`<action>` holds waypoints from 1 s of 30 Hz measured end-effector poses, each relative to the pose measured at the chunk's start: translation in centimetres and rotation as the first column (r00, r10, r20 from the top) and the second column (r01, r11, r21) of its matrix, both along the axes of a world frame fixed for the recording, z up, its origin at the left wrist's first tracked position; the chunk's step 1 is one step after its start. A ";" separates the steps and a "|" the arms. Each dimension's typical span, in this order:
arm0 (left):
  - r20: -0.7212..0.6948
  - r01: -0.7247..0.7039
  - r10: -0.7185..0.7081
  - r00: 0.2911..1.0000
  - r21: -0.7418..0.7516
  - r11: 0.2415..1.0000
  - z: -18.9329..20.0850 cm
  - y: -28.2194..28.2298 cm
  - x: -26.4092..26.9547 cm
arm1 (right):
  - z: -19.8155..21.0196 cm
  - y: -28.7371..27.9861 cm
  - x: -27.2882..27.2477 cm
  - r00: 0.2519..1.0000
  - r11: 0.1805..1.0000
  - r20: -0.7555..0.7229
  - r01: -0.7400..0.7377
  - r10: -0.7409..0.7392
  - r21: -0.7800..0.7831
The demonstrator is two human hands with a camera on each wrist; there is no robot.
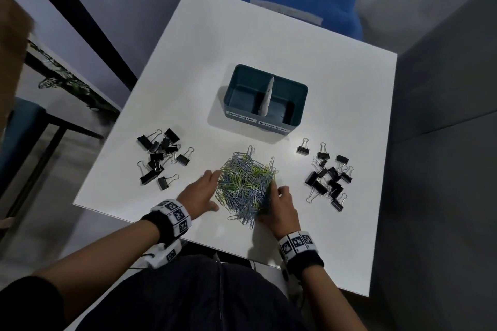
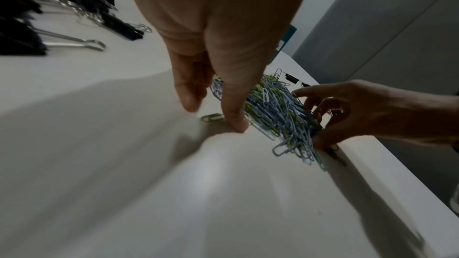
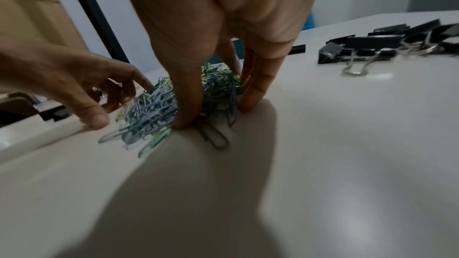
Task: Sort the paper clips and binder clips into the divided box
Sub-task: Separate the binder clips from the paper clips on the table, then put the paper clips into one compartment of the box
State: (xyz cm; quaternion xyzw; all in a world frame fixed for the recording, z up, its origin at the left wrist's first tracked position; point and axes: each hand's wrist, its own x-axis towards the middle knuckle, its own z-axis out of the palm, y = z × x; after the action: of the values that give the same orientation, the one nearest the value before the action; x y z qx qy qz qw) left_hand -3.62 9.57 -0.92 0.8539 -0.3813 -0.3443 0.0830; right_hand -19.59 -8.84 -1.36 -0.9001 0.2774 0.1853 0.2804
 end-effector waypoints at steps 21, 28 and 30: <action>0.066 0.038 -0.036 0.997 -0.038 0.999 0.1 -5.9 0.7 | 0.8 -1.7 6.4 0.996 0.996 -0.028 -0.085 0.084 -0.033; -0.026 -0.133 0.131 0.991 -0.232 0.964 0.3 -5.7 2.0 | 1.6 -2.5 6.5 0.991 0.995 0.092 0.090 -0.094 0.043; -0.058 -0.169 0.159 0.986 -0.283 0.944 0.8 -5.4 2.2 | 1.8 -2.9 6.1 0.986 0.992 0.121 0.110 -0.116 0.054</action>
State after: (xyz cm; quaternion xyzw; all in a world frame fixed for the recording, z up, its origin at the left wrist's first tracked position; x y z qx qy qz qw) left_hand -1.46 4.16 -0.13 0.8556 -0.3533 -0.2917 0.2411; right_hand -13.51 -11.71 0.40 -0.8858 0.3057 0.1191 0.3283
